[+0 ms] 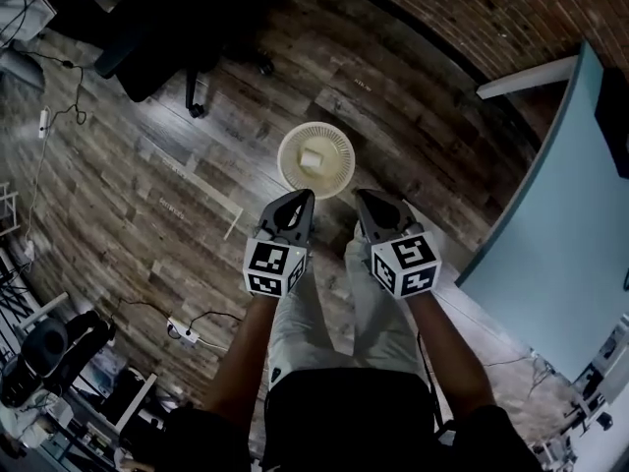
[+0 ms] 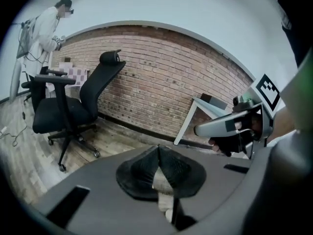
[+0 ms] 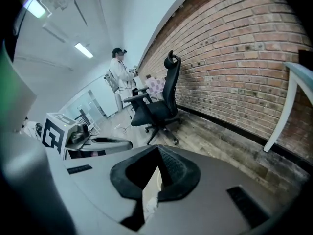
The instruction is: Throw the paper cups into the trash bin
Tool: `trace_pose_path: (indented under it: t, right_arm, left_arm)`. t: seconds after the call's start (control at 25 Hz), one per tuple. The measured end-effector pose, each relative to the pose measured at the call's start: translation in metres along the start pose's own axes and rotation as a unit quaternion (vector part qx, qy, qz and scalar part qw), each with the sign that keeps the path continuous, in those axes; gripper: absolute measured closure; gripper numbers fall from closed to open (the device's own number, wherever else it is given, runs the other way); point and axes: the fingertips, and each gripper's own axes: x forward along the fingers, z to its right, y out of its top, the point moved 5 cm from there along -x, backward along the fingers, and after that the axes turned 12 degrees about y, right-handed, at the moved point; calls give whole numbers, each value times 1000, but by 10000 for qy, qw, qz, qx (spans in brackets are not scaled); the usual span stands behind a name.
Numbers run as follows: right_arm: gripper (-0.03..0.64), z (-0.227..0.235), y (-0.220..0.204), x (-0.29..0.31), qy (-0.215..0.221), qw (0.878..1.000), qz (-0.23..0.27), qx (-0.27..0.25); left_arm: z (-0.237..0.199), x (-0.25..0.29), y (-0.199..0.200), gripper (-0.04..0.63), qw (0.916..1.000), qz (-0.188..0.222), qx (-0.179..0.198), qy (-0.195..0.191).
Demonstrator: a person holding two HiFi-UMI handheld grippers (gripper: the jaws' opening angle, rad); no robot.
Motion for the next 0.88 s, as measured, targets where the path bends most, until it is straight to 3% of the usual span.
trace_pose_path:
  t: [0.44,0.88]
  right_arm:
    - [623,-29,74,-56,366,9963,369,-690]
    - [623,-65,136,-98,727,9841,680,-1469]
  left_arm:
    - [34,-71,69,586,9972,703,-88,227]
    - [70,-118,143,586,9872,1523,-1,472]
